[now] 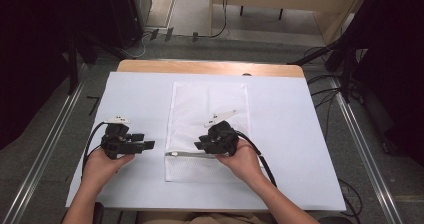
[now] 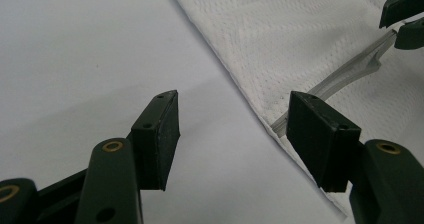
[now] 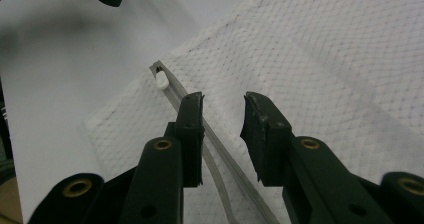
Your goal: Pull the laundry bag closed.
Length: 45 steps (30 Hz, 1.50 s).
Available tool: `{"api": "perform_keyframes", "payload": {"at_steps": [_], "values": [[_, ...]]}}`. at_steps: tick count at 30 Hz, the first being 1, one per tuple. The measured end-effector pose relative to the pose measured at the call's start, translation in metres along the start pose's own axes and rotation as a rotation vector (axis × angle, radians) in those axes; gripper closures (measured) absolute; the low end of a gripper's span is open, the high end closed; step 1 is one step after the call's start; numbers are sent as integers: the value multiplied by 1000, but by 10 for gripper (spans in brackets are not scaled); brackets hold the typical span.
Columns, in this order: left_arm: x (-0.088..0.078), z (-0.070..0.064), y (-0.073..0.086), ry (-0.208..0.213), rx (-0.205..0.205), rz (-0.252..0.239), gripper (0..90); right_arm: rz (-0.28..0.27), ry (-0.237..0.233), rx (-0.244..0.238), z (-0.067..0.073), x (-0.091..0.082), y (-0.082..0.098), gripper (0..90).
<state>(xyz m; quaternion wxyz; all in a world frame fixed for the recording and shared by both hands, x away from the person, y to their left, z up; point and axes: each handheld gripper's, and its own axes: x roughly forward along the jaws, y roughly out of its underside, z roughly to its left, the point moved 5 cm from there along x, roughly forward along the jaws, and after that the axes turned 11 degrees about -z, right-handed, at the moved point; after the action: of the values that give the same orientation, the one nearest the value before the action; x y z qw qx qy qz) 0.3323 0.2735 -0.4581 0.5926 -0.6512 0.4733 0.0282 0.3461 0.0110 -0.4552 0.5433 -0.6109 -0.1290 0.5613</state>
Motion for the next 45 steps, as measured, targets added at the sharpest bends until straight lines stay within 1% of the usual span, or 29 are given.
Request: {"api": "perform_keyframes", "payload": {"at_steps": [3, 7, 10, 11, 12, 15, 19, 21, 24, 25, 27, 31, 32, 34, 36, 38, 45], "values": [[0, 0, 0, 8, -2, 1, 387, 5, -1, -7, 2, 4, 0, 723], [1, 2, -1, 5, 2, -2, 387, 10, -18, 3, 4, 10, 0, 723], [1, 2, -2, 9, 2, -1, 387, 5, -18, -1, 6, 15, 0, 722], [2, 2, -2, 11, -2, -6, 387, 11, -22, 5, 7, 19, 1, 722], [2, 3, -3, 7, 1, 0, 387, 15, -19, 9, 8, 21, 2, 722], [4, 2, -3, 12, 1, -2, 386, 20, -26, 7, 11, 27, 3, 725], [5, 3, -5, 5, 11, 1, 387, 26, -33, 3, 17, 33, 3, 730], [3, 4, -6, -13, 21, 0, 389, 34, -29, -2, 18, 36, 4, 732], [0, 8, -7, -16, 7, -13, 390, 42, -32, 2, 21, 40, 5, 749], [1, 8, -7, -15, 3, -15, 391, 42, -40, 3, 22, 42, 5, 754], [2, 8, -7, -14, -1, -11, 391, 42, -47, 10, 25, 47, 5, 764], [3, 7, -7, -10, 13, -2, 390, 36, -56, 16, 27, 50, 3, 771], [3, 7, -7, -10, 14, 0, 390, 38, -52, 16, 28, 52, 2, 777], [3, 8, -7, -11, 12, 0, 391, 49, -48, 8, 29, 55, 1, 786], [3, 8, -7, -12, 11, -2, 391, 42, -58, 24, 31, 57, -2, 787], [3, 8, -7, -11, 10, -3, 390, 42, -63, 23, 33, 59, -3, 787], [3, 8, -7, -9, 12, -3, 390, 58, -76, 28, 36, 68, 1, 787]]}}
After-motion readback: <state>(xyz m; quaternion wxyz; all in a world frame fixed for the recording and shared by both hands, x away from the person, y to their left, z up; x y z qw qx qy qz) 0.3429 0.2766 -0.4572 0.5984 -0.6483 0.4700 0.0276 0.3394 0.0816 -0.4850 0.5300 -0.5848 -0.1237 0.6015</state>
